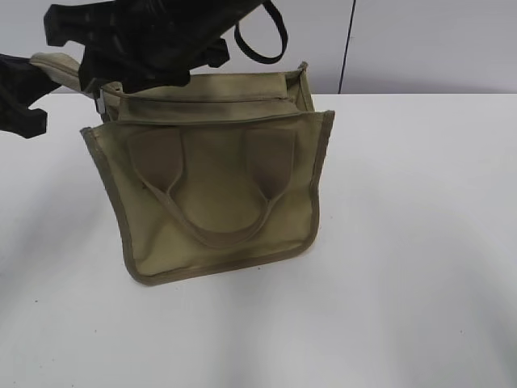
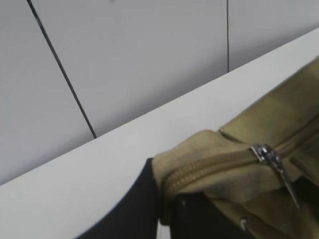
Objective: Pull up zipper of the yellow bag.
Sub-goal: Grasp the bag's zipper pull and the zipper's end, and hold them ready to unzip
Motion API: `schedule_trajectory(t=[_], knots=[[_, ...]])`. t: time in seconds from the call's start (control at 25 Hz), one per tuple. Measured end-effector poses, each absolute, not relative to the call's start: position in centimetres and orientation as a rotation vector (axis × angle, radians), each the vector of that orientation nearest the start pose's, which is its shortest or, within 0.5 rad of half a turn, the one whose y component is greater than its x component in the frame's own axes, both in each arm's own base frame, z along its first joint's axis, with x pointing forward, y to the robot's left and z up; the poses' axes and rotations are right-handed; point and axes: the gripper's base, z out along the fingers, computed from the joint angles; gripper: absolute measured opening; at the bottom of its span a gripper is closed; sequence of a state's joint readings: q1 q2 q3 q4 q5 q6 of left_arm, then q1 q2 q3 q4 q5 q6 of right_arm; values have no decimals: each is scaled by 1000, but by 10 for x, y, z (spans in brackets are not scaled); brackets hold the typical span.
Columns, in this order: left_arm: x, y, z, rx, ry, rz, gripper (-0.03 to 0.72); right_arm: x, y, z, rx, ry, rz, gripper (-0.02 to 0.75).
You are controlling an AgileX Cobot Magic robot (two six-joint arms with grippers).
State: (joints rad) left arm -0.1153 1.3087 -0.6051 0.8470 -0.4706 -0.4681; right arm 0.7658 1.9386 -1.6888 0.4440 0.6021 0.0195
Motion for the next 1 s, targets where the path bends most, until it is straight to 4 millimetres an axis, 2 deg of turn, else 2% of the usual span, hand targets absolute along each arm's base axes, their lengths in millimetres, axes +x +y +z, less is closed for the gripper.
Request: schedule_trajectory(t=[0.12, 0.28, 0.72, 0.8, 0.96, 1.0], knots=[[258, -61, 255, 628, 1735, -183, 4, 314, 338, 290, -569, 2332, 862, 329], [256, -62, 259, 629, 1715, -187, 4, 320, 345, 275, -541, 2335, 863, 291], [254, -66, 260, 653, 1688, -241, 3, 326, 352, 264, -436, 2328, 934, 269], [253, -66, 261, 654, 1686, -242, 3, 327, 352, 262, -433, 2332, 935, 236], [251, -66, 265, 656, 1671, -237, 3, 327, 353, 260, -430, 2334, 936, 72], [251, -66, 266, 657, 1669, -237, 3, 327, 353, 260, -428, 2333, 937, 64]])
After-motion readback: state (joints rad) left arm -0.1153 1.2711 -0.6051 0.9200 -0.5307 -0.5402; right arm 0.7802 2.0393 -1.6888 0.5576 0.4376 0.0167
